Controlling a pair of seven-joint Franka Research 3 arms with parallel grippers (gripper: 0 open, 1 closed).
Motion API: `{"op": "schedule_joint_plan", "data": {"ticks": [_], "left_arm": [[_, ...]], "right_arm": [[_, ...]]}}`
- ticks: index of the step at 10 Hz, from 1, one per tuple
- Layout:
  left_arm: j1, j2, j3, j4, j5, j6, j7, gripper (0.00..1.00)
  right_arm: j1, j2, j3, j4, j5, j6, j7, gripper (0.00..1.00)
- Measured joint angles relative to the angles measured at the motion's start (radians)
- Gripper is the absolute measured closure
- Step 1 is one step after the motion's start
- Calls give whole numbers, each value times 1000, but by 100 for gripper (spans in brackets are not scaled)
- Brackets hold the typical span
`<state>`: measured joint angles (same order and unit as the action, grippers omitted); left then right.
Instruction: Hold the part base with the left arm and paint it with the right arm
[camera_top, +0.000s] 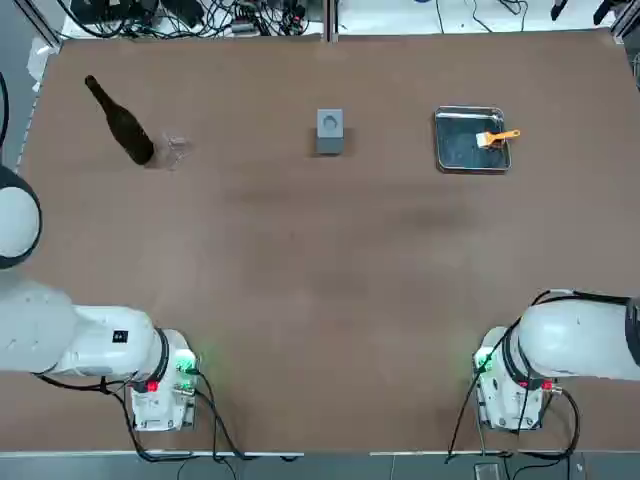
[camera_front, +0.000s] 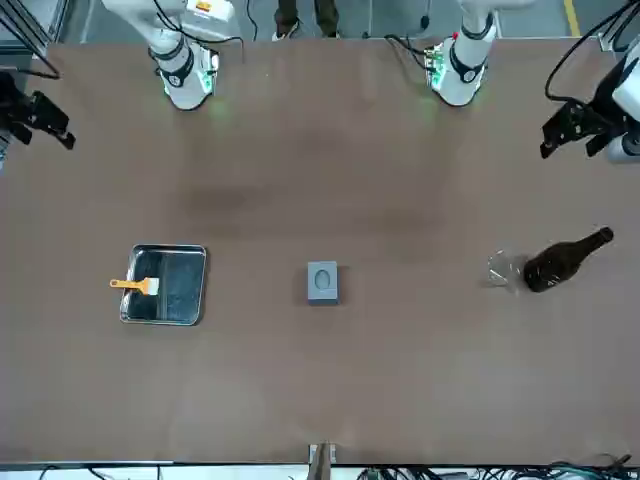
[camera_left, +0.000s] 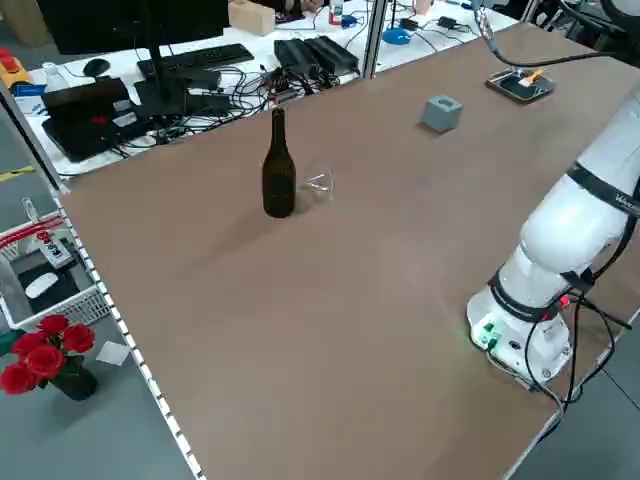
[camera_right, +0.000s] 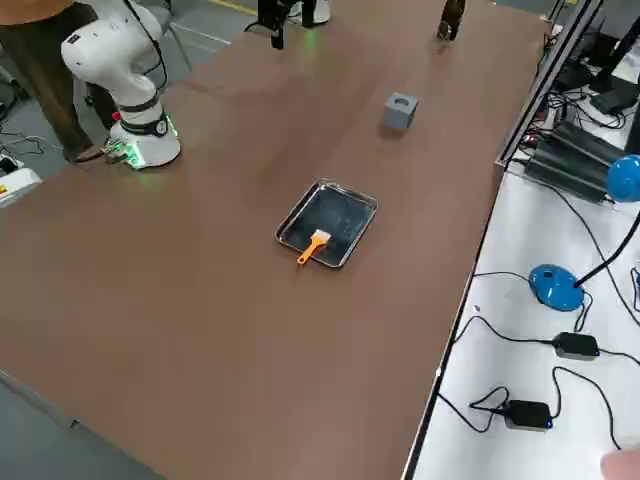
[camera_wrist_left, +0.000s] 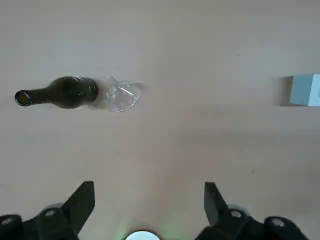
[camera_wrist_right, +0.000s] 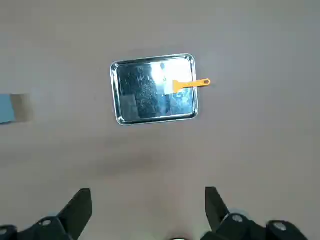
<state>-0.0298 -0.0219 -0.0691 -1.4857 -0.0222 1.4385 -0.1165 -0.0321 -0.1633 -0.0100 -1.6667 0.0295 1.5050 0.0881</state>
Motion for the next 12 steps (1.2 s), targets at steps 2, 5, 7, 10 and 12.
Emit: {"op": "schedule_joint_plan", "data": {"ticks": [2, 5, 7, 10, 12], "left_arm": [[0, 0, 0, 0, 0, 0, 0, 3], [0, 0, 0, 0, 0, 0, 0, 3], [0, 0, 0, 0, 4, 0, 0, 4], [-10, 0, -7, 1, 4, 0, 0, 3], [-57, 18, -56, 0, 4, 0, -2, 3]], "right_arm": [[0, 2, 6, -17, 0, 2, 0, 0], [-1, 5, 10, -33, 0, 19, 1, 0], [-8, 6, 1, -33, 0, 43, 1, 0], [-13, 19, -19, -33, 7, 76, 1, 0], [-15, 34, -19, -33, 8, 80, 1, 0]]}}
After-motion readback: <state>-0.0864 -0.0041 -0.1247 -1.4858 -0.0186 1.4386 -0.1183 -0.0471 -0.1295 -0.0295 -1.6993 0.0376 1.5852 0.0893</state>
